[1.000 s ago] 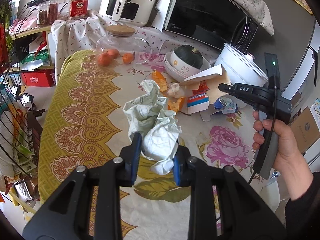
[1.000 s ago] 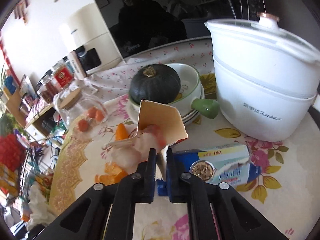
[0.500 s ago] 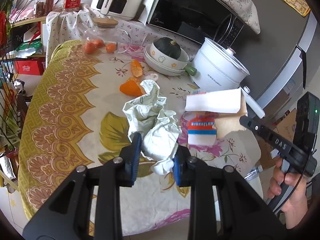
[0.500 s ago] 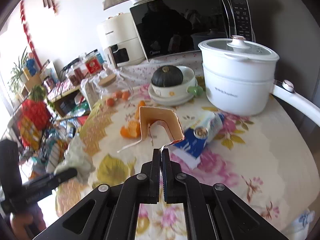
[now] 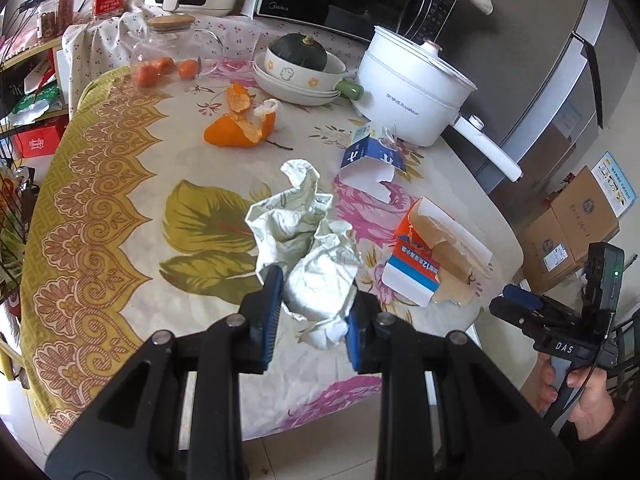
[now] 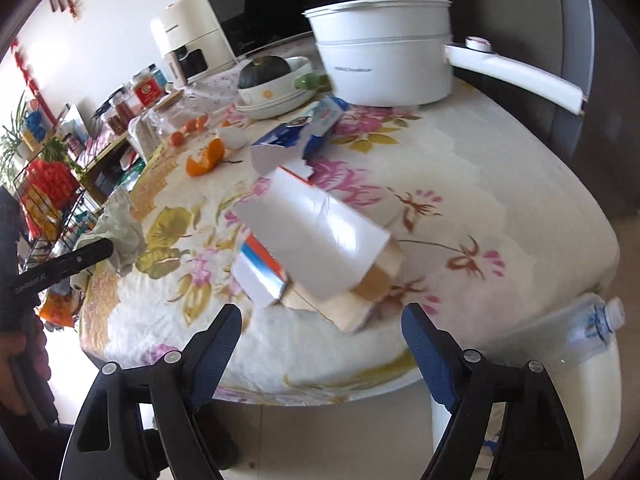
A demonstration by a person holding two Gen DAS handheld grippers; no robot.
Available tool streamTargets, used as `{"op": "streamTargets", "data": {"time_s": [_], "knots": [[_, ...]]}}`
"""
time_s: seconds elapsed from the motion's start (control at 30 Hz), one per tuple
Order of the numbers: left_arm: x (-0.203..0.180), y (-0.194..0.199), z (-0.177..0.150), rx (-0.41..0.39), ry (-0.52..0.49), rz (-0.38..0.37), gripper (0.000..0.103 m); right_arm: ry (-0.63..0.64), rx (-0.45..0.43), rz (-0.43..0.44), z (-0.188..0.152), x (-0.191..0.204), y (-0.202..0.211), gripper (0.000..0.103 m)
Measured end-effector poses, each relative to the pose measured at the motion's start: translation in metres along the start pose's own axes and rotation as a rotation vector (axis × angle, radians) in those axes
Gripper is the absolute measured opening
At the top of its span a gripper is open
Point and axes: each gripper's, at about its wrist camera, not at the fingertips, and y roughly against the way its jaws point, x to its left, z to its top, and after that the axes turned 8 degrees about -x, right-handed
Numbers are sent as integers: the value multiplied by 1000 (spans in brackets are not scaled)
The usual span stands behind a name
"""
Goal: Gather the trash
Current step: 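Grasp the torn orange-white carton with the right tool while the left tool holds the tissue, then carry the tissue and carton over the white bin and open both tools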
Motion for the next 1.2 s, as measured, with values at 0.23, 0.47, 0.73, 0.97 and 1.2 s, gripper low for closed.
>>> {"op": "streamTargets", "data": {"time_s": [0.23, 0.47, 0.73, 0.97, 1.2], "knots": [[1, -4, 3, 1, 22, -19, 30, -142, -67, 13, 23, -37, 5, 84], [-5, -12, 2, 18, 9, -23, 30, -185, -36, -3, 30, -44, -43, 84], [-9, -22, -3, 44, -29, -12, 30, -36, -35, -5, 15, -14, -69, 53], [-25, -21, -7, 48, -71, -28, 30, 11, -71, 38, 19, 4, -48, 24], [-53, -24, -13, 57, -124, -58, 30, 25, -130, 6, 23, -1, -7, 17]]}}
